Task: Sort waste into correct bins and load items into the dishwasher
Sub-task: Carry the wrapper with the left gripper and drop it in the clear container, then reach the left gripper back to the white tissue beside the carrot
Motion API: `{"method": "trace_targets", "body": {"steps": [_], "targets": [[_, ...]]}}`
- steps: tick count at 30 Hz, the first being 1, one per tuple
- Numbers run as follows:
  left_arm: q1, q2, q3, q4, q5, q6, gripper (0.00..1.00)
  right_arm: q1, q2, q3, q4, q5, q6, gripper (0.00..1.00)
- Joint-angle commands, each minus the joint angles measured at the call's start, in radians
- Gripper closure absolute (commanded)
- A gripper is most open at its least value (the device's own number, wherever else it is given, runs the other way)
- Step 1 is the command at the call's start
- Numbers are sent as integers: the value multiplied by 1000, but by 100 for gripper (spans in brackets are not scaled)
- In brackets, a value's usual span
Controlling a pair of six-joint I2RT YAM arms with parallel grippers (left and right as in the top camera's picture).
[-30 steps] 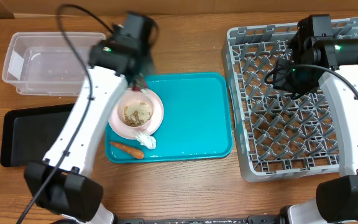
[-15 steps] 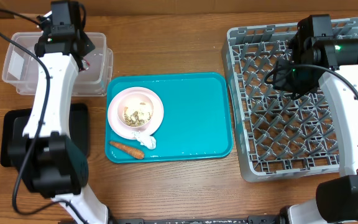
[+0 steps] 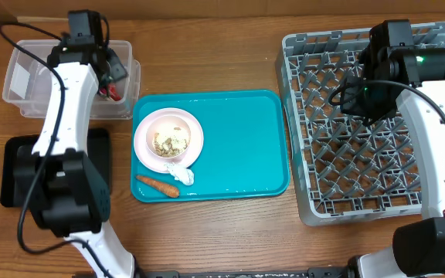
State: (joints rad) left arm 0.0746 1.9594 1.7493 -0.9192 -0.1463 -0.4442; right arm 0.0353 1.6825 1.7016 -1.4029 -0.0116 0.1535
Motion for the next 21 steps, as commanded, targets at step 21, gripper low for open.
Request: {"method": "trace_targets", "body": {"steps": [21], "targets": [[-508,-234,-237,-582,69,-396,22,2,2,6,-10,18,4,59]]}}
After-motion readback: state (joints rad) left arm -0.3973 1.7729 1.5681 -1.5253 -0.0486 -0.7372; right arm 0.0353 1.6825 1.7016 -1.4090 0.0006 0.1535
